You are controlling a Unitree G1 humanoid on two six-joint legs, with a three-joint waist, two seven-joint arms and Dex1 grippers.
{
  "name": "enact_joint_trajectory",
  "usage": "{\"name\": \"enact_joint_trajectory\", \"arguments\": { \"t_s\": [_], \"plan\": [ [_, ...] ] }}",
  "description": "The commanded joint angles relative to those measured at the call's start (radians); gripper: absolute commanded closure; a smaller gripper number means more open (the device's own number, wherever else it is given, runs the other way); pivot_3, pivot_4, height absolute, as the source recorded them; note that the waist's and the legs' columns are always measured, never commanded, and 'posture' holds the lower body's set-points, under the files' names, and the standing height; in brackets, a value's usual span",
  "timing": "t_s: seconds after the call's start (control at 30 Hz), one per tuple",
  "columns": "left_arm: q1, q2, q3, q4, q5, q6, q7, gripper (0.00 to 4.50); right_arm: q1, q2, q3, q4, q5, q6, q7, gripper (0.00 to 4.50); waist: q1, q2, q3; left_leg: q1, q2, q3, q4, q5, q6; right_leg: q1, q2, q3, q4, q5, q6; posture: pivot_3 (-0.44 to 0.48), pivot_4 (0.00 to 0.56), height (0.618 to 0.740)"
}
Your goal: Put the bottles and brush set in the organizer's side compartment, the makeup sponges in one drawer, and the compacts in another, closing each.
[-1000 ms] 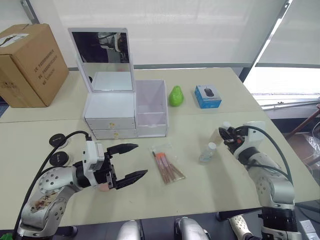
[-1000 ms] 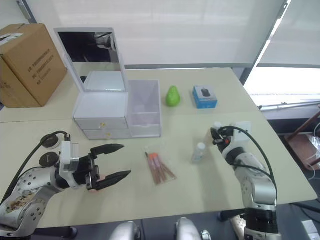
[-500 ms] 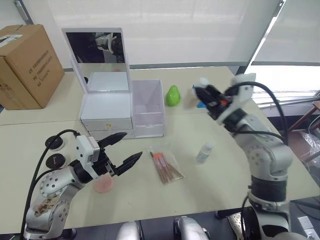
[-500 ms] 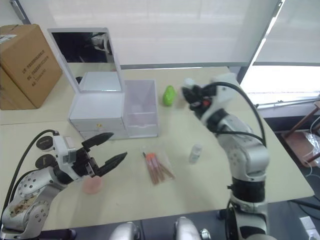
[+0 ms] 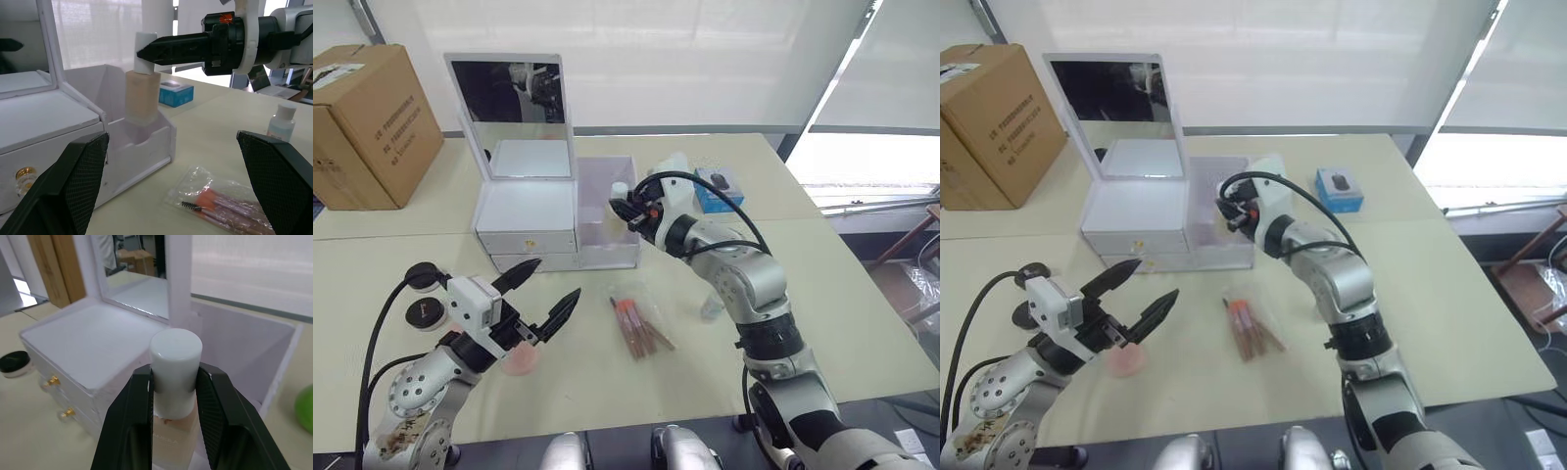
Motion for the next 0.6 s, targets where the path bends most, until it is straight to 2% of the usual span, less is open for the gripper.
{"name": "enact_joint_trajectory", "arguments": {
  "t_s": [0.03, 0.6],
  "plan": [
    [-0.002, 0.006, 0.007, -0.035, 0.011, -0.021, 0.007, 0.0, -0.033, 0.038, -0.006, 0.018, -0.032, -0.064, -0.004, 3.57, -0.003, 0.001, 0.0, 0.0, 0.0, 0.0, 0.0, 0.0, 0.0, 0.0, 0.0, 0.0, 0.0, 0.0, 0.0, 0.0, 0.15, 0.74],
    [-0.033, 0.014, 0.009, -0.038, 0.023, 0.001, 0.05, 0.0, 0.008, 0.108, 0.05, 0.152, -0.198, -0.055, -0.046, 3.57, -0.003, 0.001, 0.001, 0.0, 0.0, -0.001, 0.0, 0.0, 0.0, -0.001, 0.0, -0.001, 0.0, -0.001, 0.001, 0.0, 0.15, 0.74]
  ]
}}
